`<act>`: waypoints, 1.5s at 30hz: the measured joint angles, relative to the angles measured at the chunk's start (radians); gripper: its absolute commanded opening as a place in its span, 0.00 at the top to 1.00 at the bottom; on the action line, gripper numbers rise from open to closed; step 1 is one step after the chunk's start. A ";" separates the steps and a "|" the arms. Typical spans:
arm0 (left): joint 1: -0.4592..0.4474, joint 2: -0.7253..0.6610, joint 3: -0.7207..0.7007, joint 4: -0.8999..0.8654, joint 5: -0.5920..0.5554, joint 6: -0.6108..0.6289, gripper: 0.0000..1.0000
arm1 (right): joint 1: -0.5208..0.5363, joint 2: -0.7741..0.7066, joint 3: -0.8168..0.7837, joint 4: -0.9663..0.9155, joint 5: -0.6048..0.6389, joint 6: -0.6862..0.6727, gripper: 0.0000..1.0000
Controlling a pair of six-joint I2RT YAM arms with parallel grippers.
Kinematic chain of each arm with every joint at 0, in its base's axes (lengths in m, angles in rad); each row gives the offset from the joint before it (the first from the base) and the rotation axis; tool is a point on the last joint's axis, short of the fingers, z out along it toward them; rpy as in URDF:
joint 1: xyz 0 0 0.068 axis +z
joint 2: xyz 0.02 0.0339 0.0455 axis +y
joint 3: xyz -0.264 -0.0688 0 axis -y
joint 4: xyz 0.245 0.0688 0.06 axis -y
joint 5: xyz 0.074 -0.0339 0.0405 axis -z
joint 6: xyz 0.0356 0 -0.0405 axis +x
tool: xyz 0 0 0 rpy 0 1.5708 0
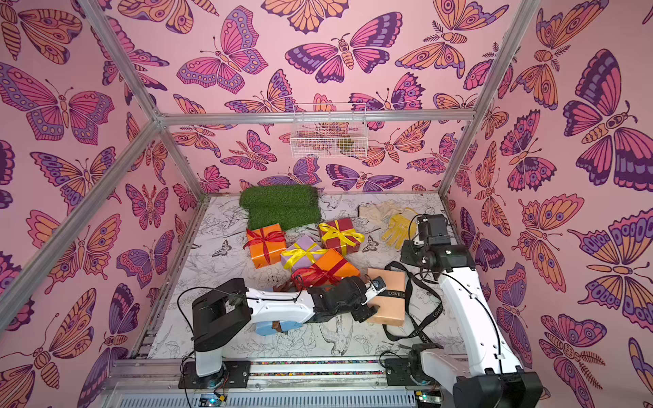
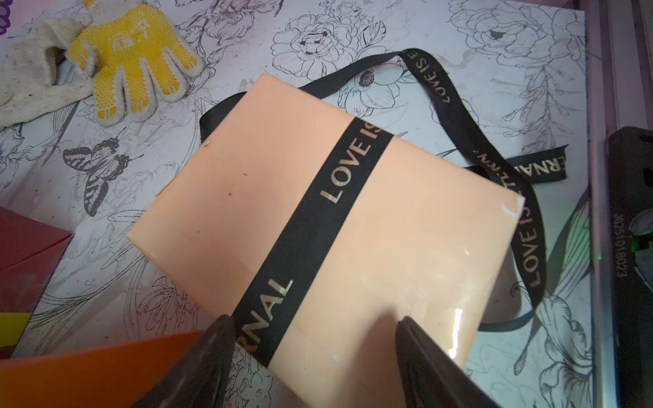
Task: Untie the ribbon bows on the gift boxes
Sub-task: Untie the ribbon from the gift box, then pull the ribbon from the gift box.
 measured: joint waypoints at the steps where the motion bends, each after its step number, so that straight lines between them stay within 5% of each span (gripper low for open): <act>1: 0.000 0.000 0.000 0.000 -0.001 0.000 0.26 | 0.011 -0.001 -0.021 -0.002 -0.022 0.002 0.68; 10: 0.001 -0.009 -0.006 -0.003 0.008 -0.001 0.25 | 0.062 -0.014 -0.188 -0.062 -0.109 0.005 0.75; 16: 0.008 -0.043 -0.037 -0.025 0.067 -0.013 0.25 | 0.130 -0.042 -0.213 -0.067 -0.115 0.020 0.63; 30: 0.025 -0.059 -0.042 -0.023 0.127 -0.039 0.28 | 0.179 0.016 -0.217 -0.104 -0.024 0.024 0.58; 36: 0.027 -0.059 -0.046 -0.023 0.130 -0.058 0.29 | 0.183 0.087 -0.212 -0.102 -0.024 0.014 0.43; 45: 0.034 -0.059 -0.074 -0.012 0.130 -0.080 0.30 | 0.188 0.219 -0.089 -0.068 -0.039 -0.070 0.42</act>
